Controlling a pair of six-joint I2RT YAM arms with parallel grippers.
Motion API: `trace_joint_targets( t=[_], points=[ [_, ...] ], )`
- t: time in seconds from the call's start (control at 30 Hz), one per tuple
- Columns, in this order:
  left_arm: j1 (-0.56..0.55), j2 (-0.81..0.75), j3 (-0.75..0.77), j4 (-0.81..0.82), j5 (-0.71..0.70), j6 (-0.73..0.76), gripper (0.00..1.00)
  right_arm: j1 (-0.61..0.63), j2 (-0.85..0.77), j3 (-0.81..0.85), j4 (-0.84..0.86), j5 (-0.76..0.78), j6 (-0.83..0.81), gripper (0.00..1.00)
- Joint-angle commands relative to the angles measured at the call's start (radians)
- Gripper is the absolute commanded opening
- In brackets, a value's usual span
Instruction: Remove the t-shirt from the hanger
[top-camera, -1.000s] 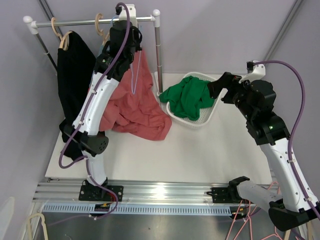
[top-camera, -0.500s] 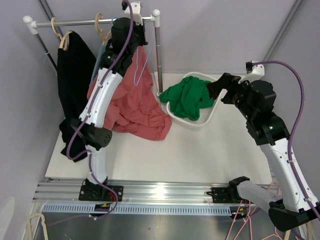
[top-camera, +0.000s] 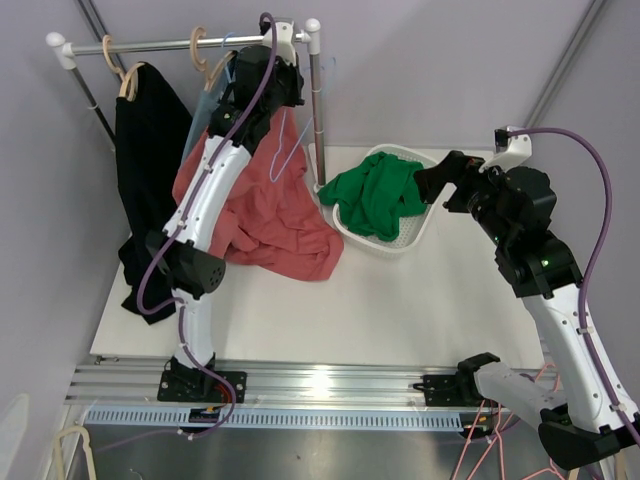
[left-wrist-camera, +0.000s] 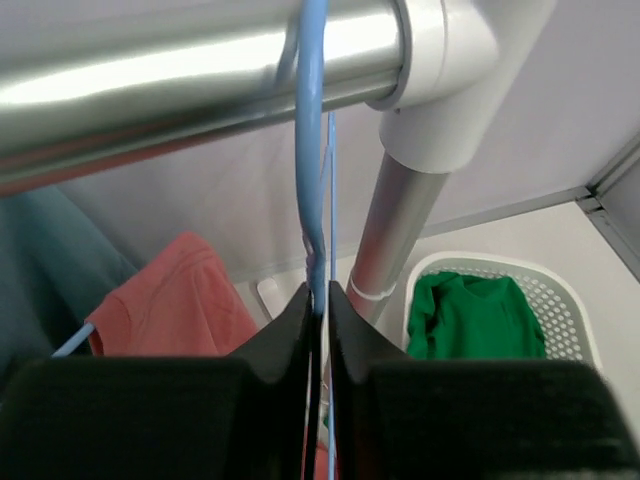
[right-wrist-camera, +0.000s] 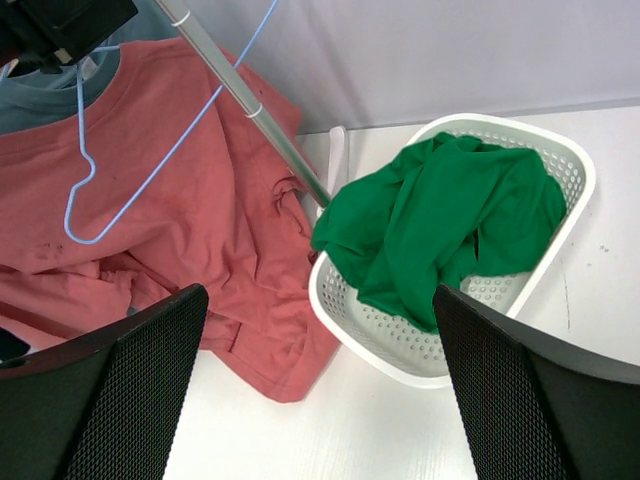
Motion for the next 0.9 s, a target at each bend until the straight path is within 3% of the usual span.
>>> trace_joint_targets(
  t=[0.0, 0.07, 0.2, 0.27, 0.37, 0.4, 0.5, 0.87],
  points=[
    [0.008, -0.169, -0.009, -0.022, 0.057, -0.037, 0.16, -0.003, -0.012, 0.003, 0.021, -0.040, 0.012, 0.99],
    [0.008, -0.215, -0.023, -0.025, 0.070, -0.039, 0.22, -0.003, -0.013, 0.002, 0.018, -0.043, 0.014, 0.99],
    [0.008, -0.313, -0.069, -0.030, 0.070, -0.030, 0.51, -0.003, -0.018, -0.001, 0.013, -0.055, 0.018, 1.00],
    [0.015, -0.352, -0.098, -0.032, 0.054, -0.022, 0.56, -0.003, -0.020, -0.003, 0.009, -0.061, 0.021, 1.00],
    [0.067, -0.367, -0.113, -0.065, 0.055, -0.045, 0.71, 0.003, -0.026, -0.013, 0.009, -0.081, 0.024, 0.99],
    [0.087, -0.367, -0.118, -0.078, 0.061, -0.053, 0.84, 0.002, -0.026, -0.015, 0.007, -0.083, 0.024, 0.99],
    [0.167, -0.372, -0.139, -0.117, 0.061, -0.103, 1.00, 0.002, -0.030, -0.021, 0.003, -0.083, 0.023, 0.99],
    [0.310, -0.302, -0.155, -0.136, 0.187, -0.123, 1.00, 0.003, -0.013, -0.020, 0.021, -0.111, 0.026, 1.00]
  ],
)
